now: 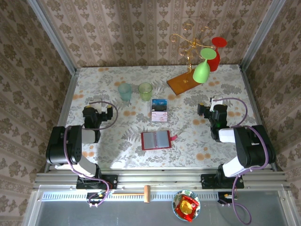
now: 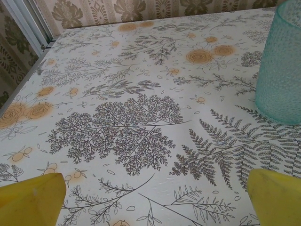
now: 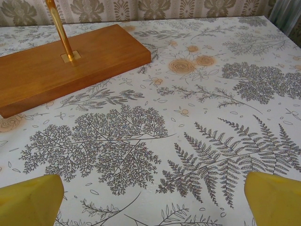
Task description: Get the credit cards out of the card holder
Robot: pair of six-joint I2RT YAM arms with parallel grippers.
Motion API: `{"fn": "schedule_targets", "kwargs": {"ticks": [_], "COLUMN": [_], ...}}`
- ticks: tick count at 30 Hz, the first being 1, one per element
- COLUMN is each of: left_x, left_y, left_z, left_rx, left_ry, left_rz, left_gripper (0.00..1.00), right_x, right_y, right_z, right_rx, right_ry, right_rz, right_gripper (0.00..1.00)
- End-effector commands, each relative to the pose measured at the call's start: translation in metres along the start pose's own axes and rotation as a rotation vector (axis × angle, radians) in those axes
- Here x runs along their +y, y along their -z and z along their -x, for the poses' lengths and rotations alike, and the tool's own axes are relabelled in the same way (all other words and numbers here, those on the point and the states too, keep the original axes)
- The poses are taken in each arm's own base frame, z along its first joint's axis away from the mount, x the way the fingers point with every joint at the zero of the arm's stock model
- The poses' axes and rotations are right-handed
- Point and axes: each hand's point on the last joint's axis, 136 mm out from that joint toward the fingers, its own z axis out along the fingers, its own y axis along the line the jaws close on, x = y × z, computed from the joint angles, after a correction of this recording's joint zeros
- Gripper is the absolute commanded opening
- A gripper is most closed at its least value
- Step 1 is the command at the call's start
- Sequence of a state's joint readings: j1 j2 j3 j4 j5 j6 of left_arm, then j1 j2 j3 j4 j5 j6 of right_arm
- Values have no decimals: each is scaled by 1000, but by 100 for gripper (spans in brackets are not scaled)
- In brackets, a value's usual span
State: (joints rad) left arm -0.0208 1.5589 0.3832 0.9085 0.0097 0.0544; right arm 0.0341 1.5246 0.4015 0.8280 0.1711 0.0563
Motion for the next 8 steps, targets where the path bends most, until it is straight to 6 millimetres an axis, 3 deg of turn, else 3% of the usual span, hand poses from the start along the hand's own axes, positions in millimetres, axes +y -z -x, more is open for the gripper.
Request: {"fn": "schedule_targets", "kwargs": {"ticks": [1,8], "left_x": [3,3], "left_y": [-1,-1], "left_z": [6,6], "left_rx": [-14,-13], "left_ry": [-19,-21], "left_rz": [15,14], "left_gripper": [100,100], "right_x": [3,4], "right_y": [-1,1], "right_z": [7,6], "right_rx": [-29,-37], "right_ry": [4,7], "right_rz": [15,18], "right_gripper": [100,100]}}
